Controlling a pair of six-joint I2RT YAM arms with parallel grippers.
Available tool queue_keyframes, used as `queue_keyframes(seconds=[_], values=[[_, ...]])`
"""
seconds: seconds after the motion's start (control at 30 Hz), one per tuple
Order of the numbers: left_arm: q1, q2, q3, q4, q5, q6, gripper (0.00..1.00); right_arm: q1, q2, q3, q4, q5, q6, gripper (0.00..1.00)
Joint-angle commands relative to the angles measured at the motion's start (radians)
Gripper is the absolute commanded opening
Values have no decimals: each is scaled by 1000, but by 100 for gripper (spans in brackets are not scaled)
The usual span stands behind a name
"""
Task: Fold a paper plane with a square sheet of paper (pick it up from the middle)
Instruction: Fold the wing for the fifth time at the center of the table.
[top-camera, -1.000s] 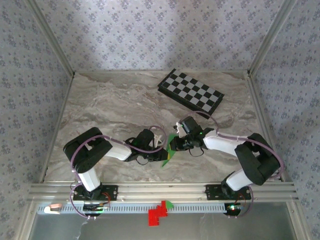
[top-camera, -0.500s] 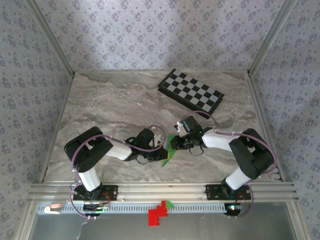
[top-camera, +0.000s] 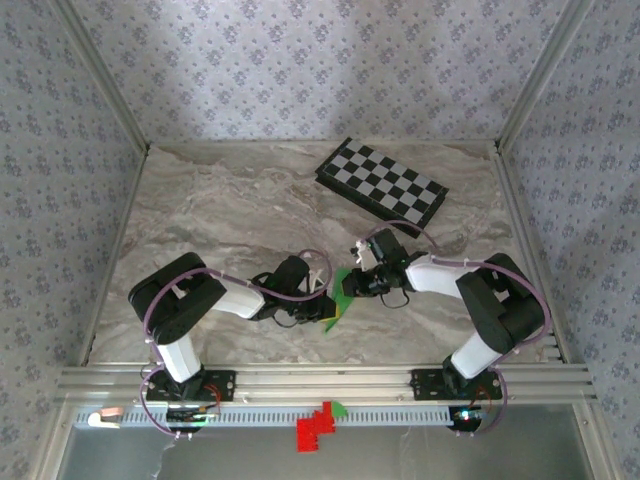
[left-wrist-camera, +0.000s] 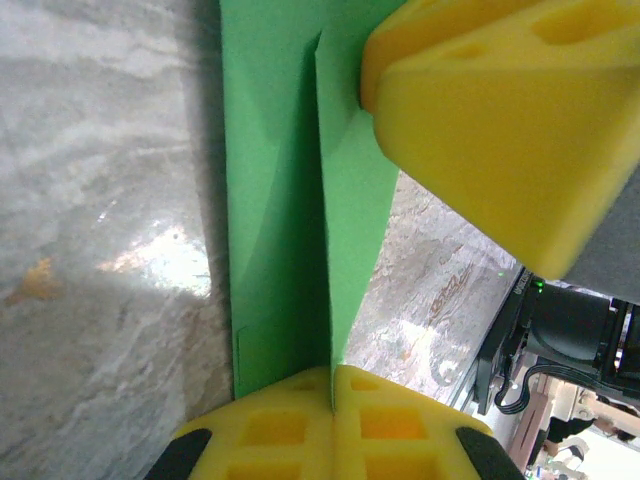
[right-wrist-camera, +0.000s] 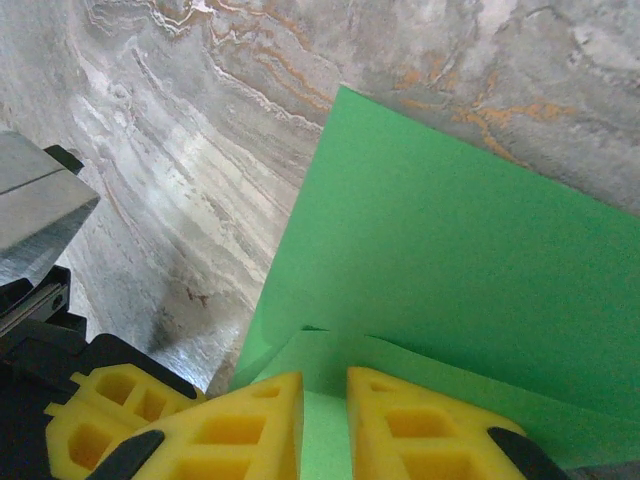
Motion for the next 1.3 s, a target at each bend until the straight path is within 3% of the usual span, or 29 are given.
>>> queue_keyframes(seconds=[0.0, 0.7, 0.93, 1.27], values=[[-16, 83, -15, -152, -63, 5, 0, -9, -25, 20, -44, -23, -22, 20], [-17, 40, 5, -210, -69, 36, 1, -26, 83, 12, -109, 44, -52, 16], [-17, -46, 30, -303, -101, 81, 15, -22, 106, 27, -178, 87, -63, 15], [-16, -192, 53, -446, -127, 139, 28, -13, 125, 34, -203, 103, -69, 14]])
